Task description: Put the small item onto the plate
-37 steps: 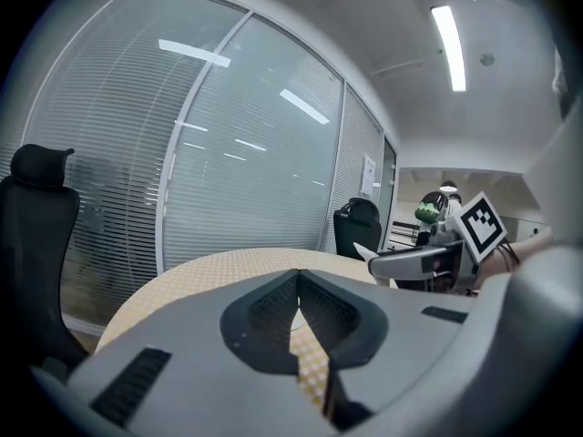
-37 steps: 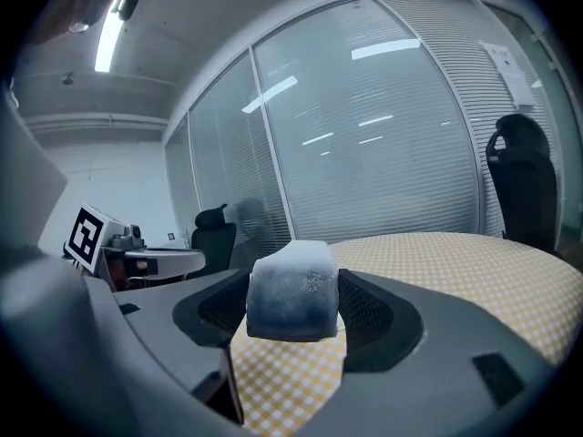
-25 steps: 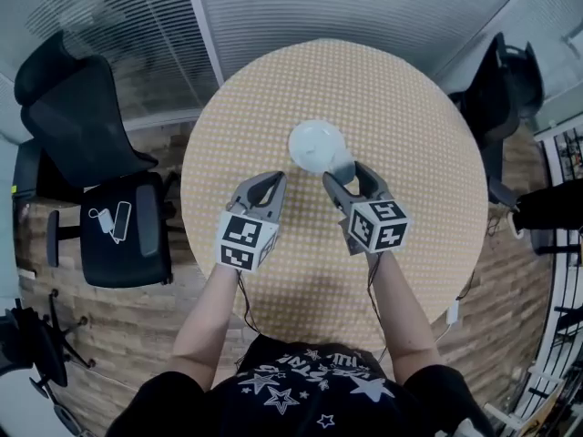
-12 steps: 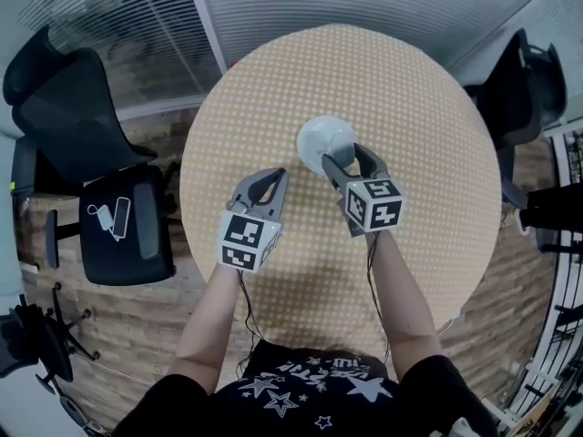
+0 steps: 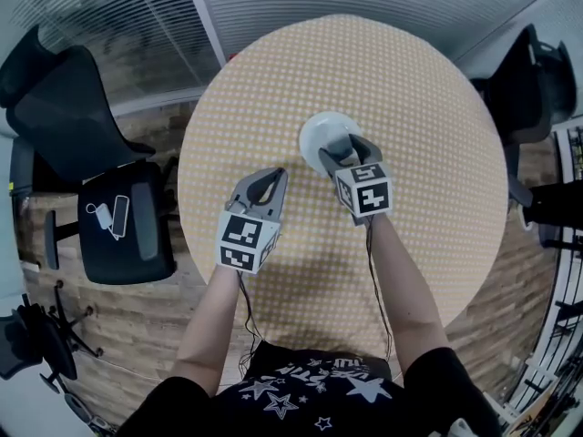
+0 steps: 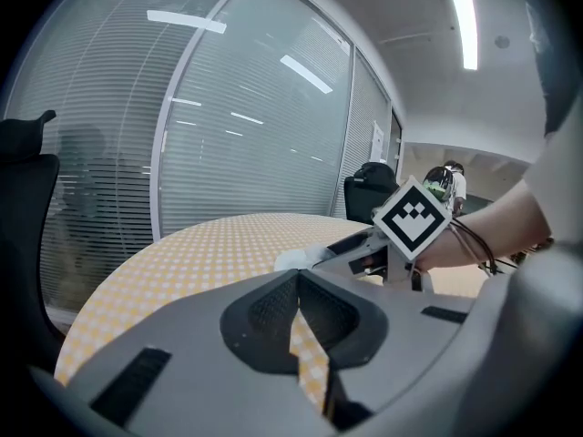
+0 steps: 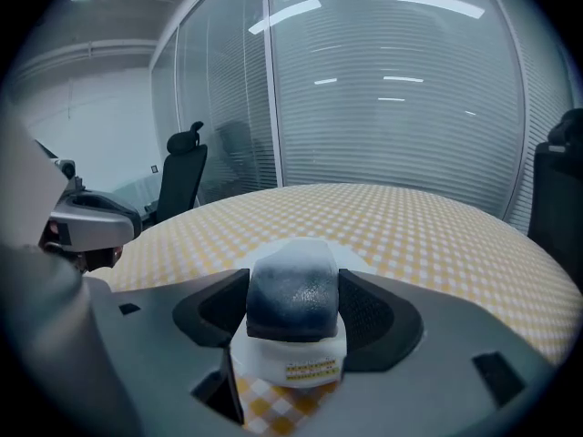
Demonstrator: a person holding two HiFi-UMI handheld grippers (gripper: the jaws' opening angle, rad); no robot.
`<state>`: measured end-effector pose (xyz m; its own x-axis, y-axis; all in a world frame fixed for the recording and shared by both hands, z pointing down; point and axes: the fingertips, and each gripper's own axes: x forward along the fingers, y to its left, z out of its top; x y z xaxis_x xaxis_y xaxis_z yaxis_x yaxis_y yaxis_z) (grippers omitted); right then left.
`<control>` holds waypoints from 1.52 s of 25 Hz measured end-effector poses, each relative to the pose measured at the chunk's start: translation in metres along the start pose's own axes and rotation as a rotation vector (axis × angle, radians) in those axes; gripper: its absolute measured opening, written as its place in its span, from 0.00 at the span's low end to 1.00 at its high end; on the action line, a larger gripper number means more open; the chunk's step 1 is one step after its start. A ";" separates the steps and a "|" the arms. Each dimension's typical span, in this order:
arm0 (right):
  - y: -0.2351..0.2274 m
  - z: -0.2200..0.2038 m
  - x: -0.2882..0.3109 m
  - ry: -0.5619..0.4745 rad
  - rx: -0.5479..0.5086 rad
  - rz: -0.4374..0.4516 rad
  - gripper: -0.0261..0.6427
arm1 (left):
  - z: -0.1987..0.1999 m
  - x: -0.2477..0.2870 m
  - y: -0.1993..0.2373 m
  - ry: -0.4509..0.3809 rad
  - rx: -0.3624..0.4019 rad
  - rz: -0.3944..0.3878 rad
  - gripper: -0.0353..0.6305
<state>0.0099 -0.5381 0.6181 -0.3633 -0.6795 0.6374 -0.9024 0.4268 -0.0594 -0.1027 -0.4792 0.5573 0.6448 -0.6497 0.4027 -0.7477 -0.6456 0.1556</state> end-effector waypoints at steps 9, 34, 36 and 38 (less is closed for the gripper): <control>-0.001 -0.006 0.020 0.067 -0.027 0.006 0.51 | -0.012 0.005 -0.003 0.034 -0.011 -0.010 0.06; 0.020 0.020 -0.072 -0.110 0.018 0.034 0.51 | 0.012 -0.035 -0.044 -0.012 0.023 -0.010 0.06; 0.027 0.028 -0.091 -0.153 0.028 0.050 0.51 | 0.016 -0.043 -0.055 -0.020 0.028 -0.014 0.06; 0.035 0.032 -0.111 -0.190 0.029 0.059 0.51 | 0.020 -0.052 -0.068 -0.033 0.036 -0.013 0.06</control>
<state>0.0113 -0.4673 0.5209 -0.4504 -0.7552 0.4763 -0.8836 0.4534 -0.1166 -0.0822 -0.4092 0.5075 0.6601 -0.6533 0.3708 -0.7330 -0.6681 0.1278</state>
